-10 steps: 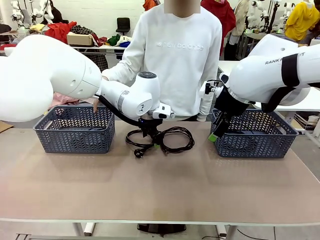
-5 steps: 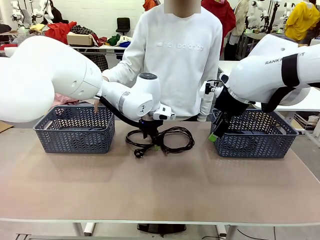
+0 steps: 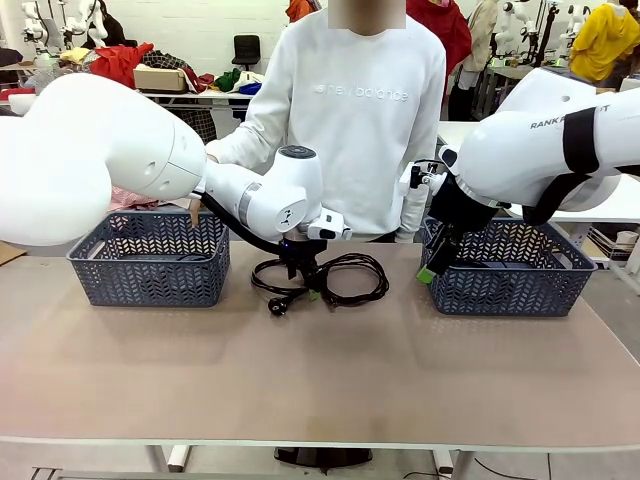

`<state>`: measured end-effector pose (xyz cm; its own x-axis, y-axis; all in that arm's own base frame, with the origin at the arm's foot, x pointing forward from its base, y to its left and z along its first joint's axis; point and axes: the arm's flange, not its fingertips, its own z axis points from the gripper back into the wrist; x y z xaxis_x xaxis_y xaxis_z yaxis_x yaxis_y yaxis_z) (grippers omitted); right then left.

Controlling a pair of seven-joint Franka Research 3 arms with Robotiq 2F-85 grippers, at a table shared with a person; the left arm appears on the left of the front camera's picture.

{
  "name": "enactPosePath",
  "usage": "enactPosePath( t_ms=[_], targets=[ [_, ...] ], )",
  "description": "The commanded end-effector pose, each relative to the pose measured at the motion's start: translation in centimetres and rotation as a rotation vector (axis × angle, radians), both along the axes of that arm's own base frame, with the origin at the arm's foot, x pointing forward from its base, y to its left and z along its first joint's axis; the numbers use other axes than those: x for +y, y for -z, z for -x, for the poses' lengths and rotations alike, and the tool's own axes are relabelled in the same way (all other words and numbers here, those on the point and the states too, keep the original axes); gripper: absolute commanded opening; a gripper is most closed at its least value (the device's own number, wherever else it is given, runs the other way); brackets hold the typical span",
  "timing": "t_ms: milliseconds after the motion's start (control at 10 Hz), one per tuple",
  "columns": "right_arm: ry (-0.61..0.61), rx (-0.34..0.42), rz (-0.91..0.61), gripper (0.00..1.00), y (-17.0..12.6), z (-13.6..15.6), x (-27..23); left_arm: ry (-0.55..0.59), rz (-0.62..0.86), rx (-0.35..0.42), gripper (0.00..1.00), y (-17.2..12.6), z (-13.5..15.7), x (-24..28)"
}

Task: Organize the cables according to human instructions.
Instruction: Pick up a bundle of cables and place it in the basket indicated by the human.

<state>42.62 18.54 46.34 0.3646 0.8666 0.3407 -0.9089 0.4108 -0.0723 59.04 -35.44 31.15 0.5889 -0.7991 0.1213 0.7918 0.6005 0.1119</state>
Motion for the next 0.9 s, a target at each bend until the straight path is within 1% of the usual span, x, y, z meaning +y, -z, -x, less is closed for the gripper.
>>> enactPosePath(
  t_ms=[0, 100, 200, 300, 400, 500, 600, 700, 800],
  targets=[
    [0.001, -0.003, -0.001, 1.00, -0.10, 0.00, 0.08, 0.002, 0.013, 0.020, 0.74, -0.29, -0.34, 0.07],
    [0.001, -0.003, -0.001, 1.00, -0.10, 0.00, 0.08, -0.001, 0.013, 0.023, 0.80, -0.29, -0.38, 0.11],
    [0.001, -0.003, -0.001, 1.00, -0.10, 0.00, 0.08, -0.005, 0.011, 0.024, 0.57, -0.33, -0.40, 0.10],
    [0.001, -0.003, -0.001, 1.00, -0.10, 0.00, 0.08, -0.008, 0.012, 0.022, 0.63, -0.36, -0.39, 0.08],
    [0.001, -0.003, -0.001, 1.00, -0.10, 0.00, 0.08, -0.010, 0.011, 0.016, 0.40, -0.45, -0.32, 0.05],
    [0.001, -0.003, -0.001, 1.00, -0.10, 0.00, 0.08, -0.014, 0.010, 0.015, 0.45, -0.60, -0.25, 0.11],
    [0.001, -0.003, -0.001, 1.00, -0.10, 0.00, 0.08, -0.019, 0.008, 0.014, 0.22, -0.74, -0.19, 0.18],
    [0.001, -0.003, -0.001, 1.00, -0.10, 0.00, 0.08, -0.036, 0.005, 0.015, 0.28, -0.96, -0.05, 0.32],
    [0.001, -0.003, -0.001, 1.00, -0.10, 0.00, 0.08, -0.052, 0.001, 0.013, 0.05, -1.23, 0.13, 0.48]
  ],
)
